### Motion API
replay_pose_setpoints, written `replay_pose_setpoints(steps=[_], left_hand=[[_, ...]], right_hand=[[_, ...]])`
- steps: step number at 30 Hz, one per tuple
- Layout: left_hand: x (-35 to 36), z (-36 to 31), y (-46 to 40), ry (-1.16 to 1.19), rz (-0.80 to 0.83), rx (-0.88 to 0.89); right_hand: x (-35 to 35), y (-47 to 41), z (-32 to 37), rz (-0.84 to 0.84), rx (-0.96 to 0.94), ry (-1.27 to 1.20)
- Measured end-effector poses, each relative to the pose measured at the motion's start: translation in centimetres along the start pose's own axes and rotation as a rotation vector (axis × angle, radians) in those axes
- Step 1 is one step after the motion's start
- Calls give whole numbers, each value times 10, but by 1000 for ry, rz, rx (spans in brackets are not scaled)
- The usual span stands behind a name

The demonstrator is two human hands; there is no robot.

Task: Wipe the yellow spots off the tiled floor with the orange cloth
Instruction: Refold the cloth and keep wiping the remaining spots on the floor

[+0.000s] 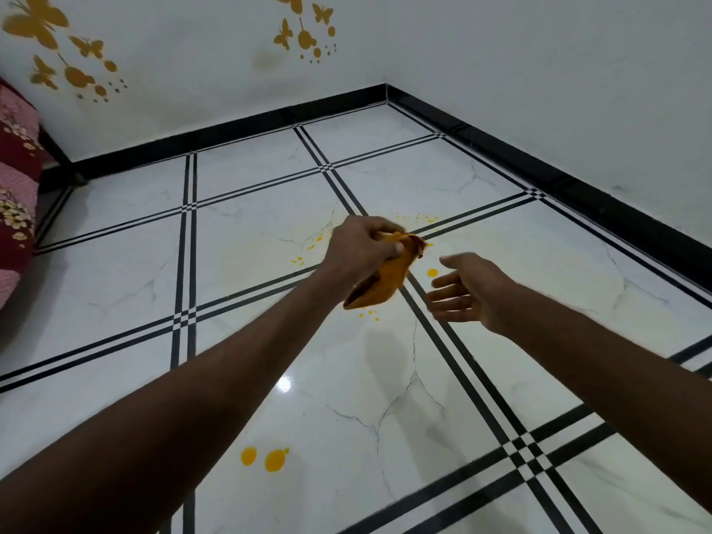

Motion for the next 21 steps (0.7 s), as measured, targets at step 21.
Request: replay_pose_setpoints(steps=[21], left_hand=[[29, -44, 23, -168, 193, 167]], right_hand=[[-23, 26, 28, 245, -137, -306]])
Point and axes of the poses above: each hand's wrist, its own y-axis away from the middle knuckle, its own x-axis out of the palm, z = x × y, the point moved 2 cm from there along -y, towards the middle knuckle, and after that the axes turned 3 degrees about y, right-handed, at the moved point
